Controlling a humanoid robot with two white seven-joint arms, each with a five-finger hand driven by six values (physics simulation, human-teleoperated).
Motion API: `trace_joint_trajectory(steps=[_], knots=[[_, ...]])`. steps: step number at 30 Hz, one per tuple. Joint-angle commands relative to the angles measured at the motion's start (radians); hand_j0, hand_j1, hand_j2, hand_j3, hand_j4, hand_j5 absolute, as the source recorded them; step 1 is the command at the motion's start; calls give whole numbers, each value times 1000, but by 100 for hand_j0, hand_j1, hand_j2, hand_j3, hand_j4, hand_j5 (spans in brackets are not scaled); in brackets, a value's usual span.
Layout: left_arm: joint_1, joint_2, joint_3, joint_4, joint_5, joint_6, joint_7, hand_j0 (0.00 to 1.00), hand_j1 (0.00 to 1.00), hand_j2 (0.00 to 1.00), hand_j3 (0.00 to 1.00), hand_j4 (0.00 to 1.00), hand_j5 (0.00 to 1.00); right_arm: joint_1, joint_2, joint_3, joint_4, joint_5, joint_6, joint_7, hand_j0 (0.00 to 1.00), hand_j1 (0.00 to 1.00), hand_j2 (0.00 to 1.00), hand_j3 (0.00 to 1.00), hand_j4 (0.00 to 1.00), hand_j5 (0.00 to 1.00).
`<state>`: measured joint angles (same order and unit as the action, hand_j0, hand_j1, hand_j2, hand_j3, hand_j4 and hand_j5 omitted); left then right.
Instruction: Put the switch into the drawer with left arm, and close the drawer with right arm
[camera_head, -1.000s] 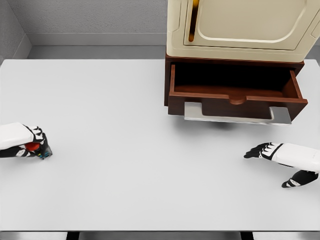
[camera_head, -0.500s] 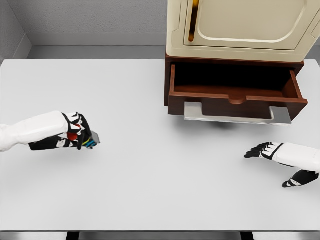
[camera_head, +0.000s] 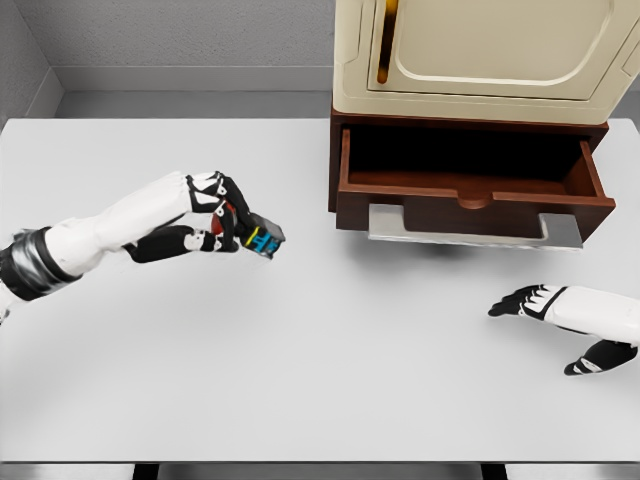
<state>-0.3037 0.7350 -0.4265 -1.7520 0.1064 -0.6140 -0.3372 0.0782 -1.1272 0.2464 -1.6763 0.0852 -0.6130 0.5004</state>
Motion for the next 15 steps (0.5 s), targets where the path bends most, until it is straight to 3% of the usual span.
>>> trace_joint_trajectory(steps=[1, 6, 15], knots=[[0, -36, 0, 0, 58, 3, 4, 20, 20, 20, 20, 20, 20, 0, -2, -3, 0, -7, 2, 0, 100, 100, 100, 100, 100, 100], [-29, -40, -15, 0, 111, 3, 4, 19, 19, 19, 19, 19, 19, 0, 1, -4, 0, -7, 2, -2, 100, 100, 100, 100, 100, 100], [-64, -174, -14, 3, 182, 3, 7, 19, 19, 19, 19, 19, 19, 0, 3, -4, 0, -7, 2, -2, 100, 100, 100, 100, 100, 100]])
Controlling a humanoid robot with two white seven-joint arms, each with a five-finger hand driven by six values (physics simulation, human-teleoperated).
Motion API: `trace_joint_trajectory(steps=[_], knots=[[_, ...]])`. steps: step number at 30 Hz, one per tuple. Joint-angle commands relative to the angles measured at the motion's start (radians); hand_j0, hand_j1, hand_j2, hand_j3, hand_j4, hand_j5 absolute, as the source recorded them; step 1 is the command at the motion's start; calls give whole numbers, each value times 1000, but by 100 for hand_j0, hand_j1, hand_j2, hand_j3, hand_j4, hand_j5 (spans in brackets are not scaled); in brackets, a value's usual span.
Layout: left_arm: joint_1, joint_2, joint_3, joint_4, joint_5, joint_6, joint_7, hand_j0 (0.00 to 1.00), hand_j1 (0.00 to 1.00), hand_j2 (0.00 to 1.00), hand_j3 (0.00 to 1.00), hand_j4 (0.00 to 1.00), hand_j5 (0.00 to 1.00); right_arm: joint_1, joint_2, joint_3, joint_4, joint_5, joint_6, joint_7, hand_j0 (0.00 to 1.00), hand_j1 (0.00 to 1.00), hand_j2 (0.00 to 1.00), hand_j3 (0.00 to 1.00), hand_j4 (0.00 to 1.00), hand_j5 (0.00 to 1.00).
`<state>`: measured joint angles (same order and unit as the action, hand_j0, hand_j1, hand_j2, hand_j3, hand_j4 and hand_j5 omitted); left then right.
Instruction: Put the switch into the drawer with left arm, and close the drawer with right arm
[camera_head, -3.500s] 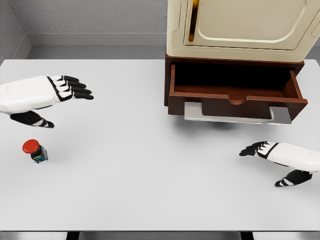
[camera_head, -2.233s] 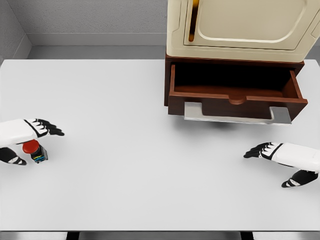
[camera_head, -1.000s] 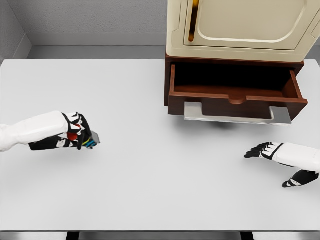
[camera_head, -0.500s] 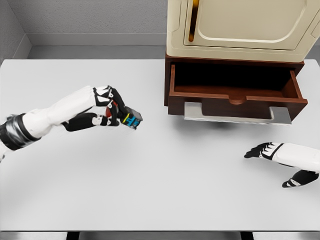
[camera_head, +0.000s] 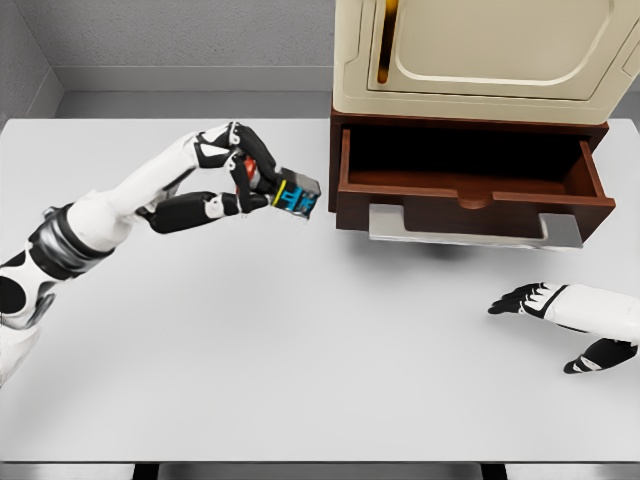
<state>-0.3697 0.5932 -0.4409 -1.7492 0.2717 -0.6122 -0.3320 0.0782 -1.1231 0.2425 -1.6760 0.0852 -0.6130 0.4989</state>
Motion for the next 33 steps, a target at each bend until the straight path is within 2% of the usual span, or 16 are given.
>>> trace_joint_trajectory(steps=[1, 13, 17, 22, 24, 25, 29, 33], knots=[[0, -55, 1, 0, 15, 1, 1, 19, 19, 19, 19, 19, 19, 0, -1, 0, 1, -7, 2, 0, 100, 100, 100, 100, 100, 100], [-31, -288, -5, 13, -71, 1, -12, 19, 19, 19, 19, 19, 19, 0, -1, 0, 1, -7, 2, 0, 100, 100, 100, 100, 100, 100], [-41, -351, -38, 17, -92, 1, -10, 19, 19, 19, 19, 19, 19, 0, -1, 0, 2, -7, 2, 1, 100, 100, 100, 100, 100, 100], [-87, -395, -78, 68, -98, 1, -7, 19, 19, 19, 19, 19, 19, 0, -1, 0, 2, -7, 2, 1, 100, 100, 100, 100, 100, 100], [-115, -421, -91, 129, -101, 1, -7, 19, 19, 19, 19, 19, 19, 0, -1, 0, 4, -7, 2, 1, 100, 100, 100, 100, 100, 100], [-126, -429, -91, 152, -135, 1, -6, 19, 19, 19, 19, 19, 19, 0, -1, 0, 4, -7, 2, 1, 100, 100, 100, 100, 100, 100], [-147, -487, -97, 215, -166, 1, -2, 18, 18, 18, 18, 18, 18, 0, -1, -2, 4, -7, 2, 3, 100, 100, 100, 100, 100, 100], [-158, -513, -104, 240, -167, 1, -2, 18, 18, 18, 18, 18, 18, 0, 0, -2, 4, -7, 2, 3, 100, 100, 100, 100, 100, 100]])
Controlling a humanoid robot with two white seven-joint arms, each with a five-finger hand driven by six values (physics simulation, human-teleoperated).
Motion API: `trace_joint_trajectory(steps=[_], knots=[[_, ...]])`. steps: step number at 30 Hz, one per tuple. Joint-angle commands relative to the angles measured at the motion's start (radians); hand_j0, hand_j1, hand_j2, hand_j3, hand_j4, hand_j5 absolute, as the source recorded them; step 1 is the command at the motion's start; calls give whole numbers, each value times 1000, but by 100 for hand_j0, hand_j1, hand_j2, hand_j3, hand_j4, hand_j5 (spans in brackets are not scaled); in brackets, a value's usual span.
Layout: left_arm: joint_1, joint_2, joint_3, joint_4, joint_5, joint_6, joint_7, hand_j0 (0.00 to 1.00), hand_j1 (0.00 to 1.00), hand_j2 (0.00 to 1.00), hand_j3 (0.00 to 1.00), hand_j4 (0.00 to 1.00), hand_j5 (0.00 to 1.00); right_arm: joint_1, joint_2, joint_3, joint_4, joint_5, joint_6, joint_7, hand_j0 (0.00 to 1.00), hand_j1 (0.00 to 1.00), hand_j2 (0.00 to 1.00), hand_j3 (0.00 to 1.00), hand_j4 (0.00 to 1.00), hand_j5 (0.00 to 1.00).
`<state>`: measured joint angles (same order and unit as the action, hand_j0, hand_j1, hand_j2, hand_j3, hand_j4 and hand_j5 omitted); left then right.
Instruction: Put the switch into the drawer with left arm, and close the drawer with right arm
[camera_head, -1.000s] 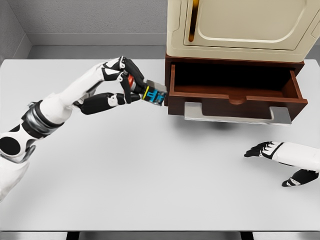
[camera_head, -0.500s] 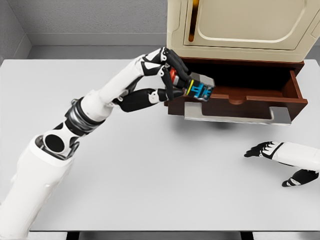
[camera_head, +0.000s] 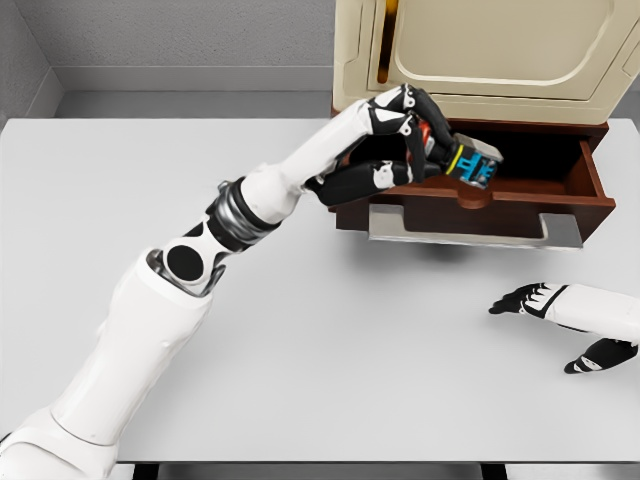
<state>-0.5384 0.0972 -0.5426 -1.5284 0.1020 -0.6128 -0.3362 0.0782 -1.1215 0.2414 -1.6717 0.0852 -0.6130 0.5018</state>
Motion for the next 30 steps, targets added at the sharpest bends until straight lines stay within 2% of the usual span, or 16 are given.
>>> trace_joint_trajectory(steps=[1, 7, 16, 30], knots=[[-2, -22, -2, 27, 2, 2, 2, 18, 18, 18, 18, 18, 18, 0, -1, 1, 0, -7, 2, 0, 100, 100, 100, 100, 100, 100], [-9, -68, -2, 80, -27, 2, 3, 18, 18, 18, 18, 18, 18, 0, -1, 1, 0, -7, 2, 0, 100, 100, 100, 100, 100, 100], [-61, -97, 9, 226, -77, 2, 3, 18, 18, 18, 18, 18, 18, -2, 0, 1, 0, -7, 2, 0, 100, 100, 100, 100, 100, 100], [-92, -97, 13, 290, -102, 2, 5, 18, 18, 18, 18, 18, 18, -2, 0, 1, 0, -7, 2, 1, 100, 100, 100, 100, 100, 100]])
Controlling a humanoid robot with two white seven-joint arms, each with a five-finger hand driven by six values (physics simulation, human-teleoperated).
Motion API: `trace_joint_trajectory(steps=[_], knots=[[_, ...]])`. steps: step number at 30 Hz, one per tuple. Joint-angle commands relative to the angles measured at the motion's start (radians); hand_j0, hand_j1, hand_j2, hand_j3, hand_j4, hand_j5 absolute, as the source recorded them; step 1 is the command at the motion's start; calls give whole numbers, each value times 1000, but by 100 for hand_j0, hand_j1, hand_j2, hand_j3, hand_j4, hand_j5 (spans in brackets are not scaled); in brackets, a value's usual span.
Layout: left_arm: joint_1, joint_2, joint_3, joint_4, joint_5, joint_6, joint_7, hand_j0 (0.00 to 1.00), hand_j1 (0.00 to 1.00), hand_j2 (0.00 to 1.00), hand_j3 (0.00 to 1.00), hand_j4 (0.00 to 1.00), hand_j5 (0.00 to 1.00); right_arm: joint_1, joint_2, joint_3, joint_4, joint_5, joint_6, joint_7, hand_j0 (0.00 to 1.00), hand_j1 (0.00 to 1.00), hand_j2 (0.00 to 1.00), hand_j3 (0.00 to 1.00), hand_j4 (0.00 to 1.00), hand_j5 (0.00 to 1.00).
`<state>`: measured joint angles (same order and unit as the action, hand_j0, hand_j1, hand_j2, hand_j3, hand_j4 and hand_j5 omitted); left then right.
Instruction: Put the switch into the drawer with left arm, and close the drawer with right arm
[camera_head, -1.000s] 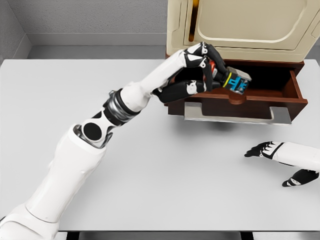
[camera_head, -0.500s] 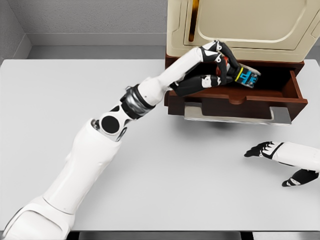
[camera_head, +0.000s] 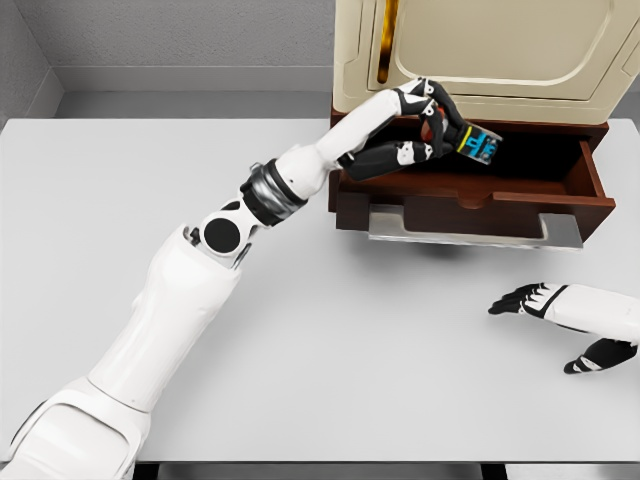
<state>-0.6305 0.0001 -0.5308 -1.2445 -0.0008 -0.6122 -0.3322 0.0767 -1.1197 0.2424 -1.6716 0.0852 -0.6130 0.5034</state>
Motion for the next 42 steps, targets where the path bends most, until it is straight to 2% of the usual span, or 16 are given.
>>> trace_joint_trajectory(steps=[1, 13, 17, 20, 24, 27, 29, 31, 32, 33, 34, 35, 36, 38, 41, 42], knots=[[0, 0, 2, 7, 1, 1, 1, 18, 18, 18, 18, 18, 18, 0, -2, 0, 0, -7, 2, 0, 100, 100, 100, 100, 100, 100], [-18, 0, 18, 28, -59, 1, 45, 20, 20, 20, 20, 20, 20, -2, -2, 0, 0, -7, 2, 6, 100, 100, 100, 100, 100, 100], [-15, 0, 17, 19, -48, 1, 47, 63, 63, 63, 63, 63, 63, -2, 0, 0, 0, -7, 2, 7, 100, 100, 100, 100, 100, 100], [-15, 0, 17, 19, -48, 1, 47, 68, 68, 68, 68, 68, 68, -2, 0, 0, 0, -7, 2, 7, 100, 100, 100, 100, 100, 100], [-12, 0, 17, -3, -42, 1, 73, 68, 68, 68, 68, 68, 68, -2, 0, 0, 0, -7, 2, 7, 100, 100, 100, 100, 100, 100], [2, 0, 17, -56, -19, 1, 76, 68, 68, 68, 68, 68, 68, -2, 0, 0, 0, -7, 2, 7, 100, 100, 100, 100, 100, 100], [40, 0, 17, -98, 4, 1, 73, 69, 69, 69, 69, 69, 69, -2, 0, 0, 0, -7, 2, 7, 100, 100, 100, 100, 100, 100], [103, 145, 35, -220, 133, 1, 71, 74, 74, 74, 74, 74, 74, -2, 0, 0, 0, -7, 2, 7, 100, 100, 100, 100, 100, 100], [141, 288, 55, -270, 211, 1, 65, 83, 83, 83, 83, 83, 83, -2, 0, 0, 0, -7, 2, 7, 100, 100, 100, 100, 100, 100], [170, 426, 115, -283, 303, 1, 61, 90, 90, 90, 90, 90, 90, -2, 0, 0, 0, -7, 2, 7, 100, 100, 100, 100, 100, 100], [204, 488, 135, -332, 344, 1, 61, 92, 92, 92, 92, 92, 92, -2, 0, 0, 0, -7, 2, 7, 100, 100, 100, 100, 100, 100], [238, 521, 175, -360, 350, 1, 61, 94, 94, 94, 94, 94, 94, -2, 0, 0, 0, -7, 2, 7, 100, 100, 100, 100, 100, 100], [249, 534, 184, -363, 383, 1, 61, 95, 95, 95, 95, 95, 95, -2, 0, 0, 0, -7, 2, 7, 100, 100, 100, 100, 100, 100], [262, 535, 176, -400, 386, 1, 52, 94, 94, 94, 94, 94, 94, -2, -2, 0, 0, -7, 2, 7, 100, 100, 100, 100, 100, 100], [262, 580, 173, -400, 389, 1, -109, 99, 99, 99, 99, 99, 99, -2, 0, 0, 0, -7, 2, 7, 100, 100, 100, 100, 100, 100], [261, 575, 173, -400, 389, 1, -113, 99, 99, 99, 99, 99, 99, -2, 0, 0, 0, -7, 2, 7, 100, 100, 100, 100, 100, 100]])
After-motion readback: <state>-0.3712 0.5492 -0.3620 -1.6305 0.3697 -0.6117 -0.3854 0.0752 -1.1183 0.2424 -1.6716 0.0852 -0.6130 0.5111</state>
